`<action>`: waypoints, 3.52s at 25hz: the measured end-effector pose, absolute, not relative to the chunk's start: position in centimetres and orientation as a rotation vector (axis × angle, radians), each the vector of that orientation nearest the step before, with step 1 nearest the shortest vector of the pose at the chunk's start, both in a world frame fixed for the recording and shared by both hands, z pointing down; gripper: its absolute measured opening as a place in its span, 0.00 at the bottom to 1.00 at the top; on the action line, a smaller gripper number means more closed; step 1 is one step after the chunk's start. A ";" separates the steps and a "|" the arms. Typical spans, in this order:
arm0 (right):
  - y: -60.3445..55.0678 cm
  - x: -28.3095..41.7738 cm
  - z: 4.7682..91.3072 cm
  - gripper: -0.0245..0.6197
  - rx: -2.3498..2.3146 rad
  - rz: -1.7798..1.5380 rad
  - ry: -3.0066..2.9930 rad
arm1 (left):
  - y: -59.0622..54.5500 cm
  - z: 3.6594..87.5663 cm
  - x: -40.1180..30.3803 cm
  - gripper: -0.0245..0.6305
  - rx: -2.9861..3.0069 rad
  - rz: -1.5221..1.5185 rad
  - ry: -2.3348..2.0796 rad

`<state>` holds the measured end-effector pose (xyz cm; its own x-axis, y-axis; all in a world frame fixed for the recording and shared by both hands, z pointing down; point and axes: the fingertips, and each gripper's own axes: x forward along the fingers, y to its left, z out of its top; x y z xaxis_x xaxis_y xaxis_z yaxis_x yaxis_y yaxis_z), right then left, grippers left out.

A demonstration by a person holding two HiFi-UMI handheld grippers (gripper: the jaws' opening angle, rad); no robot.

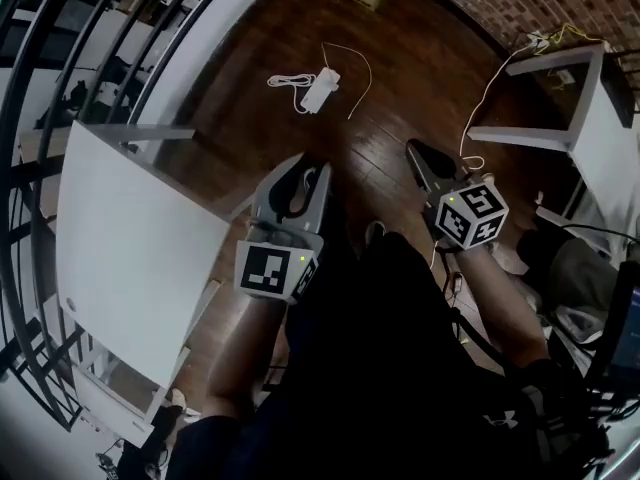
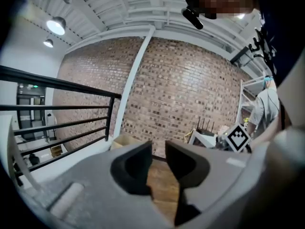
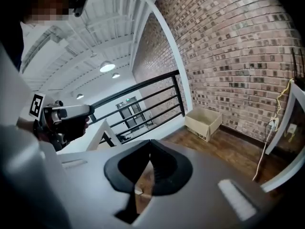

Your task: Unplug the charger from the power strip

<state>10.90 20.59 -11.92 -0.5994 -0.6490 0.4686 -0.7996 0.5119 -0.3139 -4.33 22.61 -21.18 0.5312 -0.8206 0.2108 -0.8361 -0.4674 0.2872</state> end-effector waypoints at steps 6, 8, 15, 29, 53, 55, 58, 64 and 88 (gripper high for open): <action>14.3 8.2 -6.2 0.15 1.189 0.664 -2.424 | 15.4 -12.6 -7.5 0.18 2.379 0.208 -1.463; 13.0 7.7 -2.6 0.20 1.156 0.653 -2.404 | 13.3 -9.3 -7.9 0.18 2.335 0.207 -1.487; 7.1 6.3 11.7 0.26 1.059 0.608 -2.370 | 7.0 5.0 -10.1 0.20 2.333 0.319 -1.529; -1.0 7.8 36.7 0.27 0.862 0.570 -2.302 | -0.1 30.3 -9.8 0.26 2.427 0.567 -1.397; -6.0 0.7 58.3 0.39 0.540 0.445 -2.242 | -2.7 58.4 -4.3 0.32 2.500 0.854 -1.044; -5.9 0.8 59.7 0.39 0.533 0.446 -2.225 | -3.0 59.4 -3.9 0.33 2.492 0.862 -1.045; -6.1 1.0 62.7 0.39 0.546 0.458 -2.225 | -3.5 62.5 -3.6 0.34 2.462 0.899 -1.066; -6.2 0.8 63.1 0.35 0.601 0.450 -2.221 | -3.7 64.2 -2.6 0.35 2.432 0.925 -1.062; -6.2 0.5 62.5 0.26 0.659 0.360 -2.192 | -3.5 65.0 -2.6 0.32 2.436 0.989 -1.044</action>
<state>0.50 -6.17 62.49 -0.5433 -0.3378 0.7686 -0.5662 0.8234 -0.0383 -2.57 -3.48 64.99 0.4959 -0.5126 0.7010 -0.7277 -0.6857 0.0133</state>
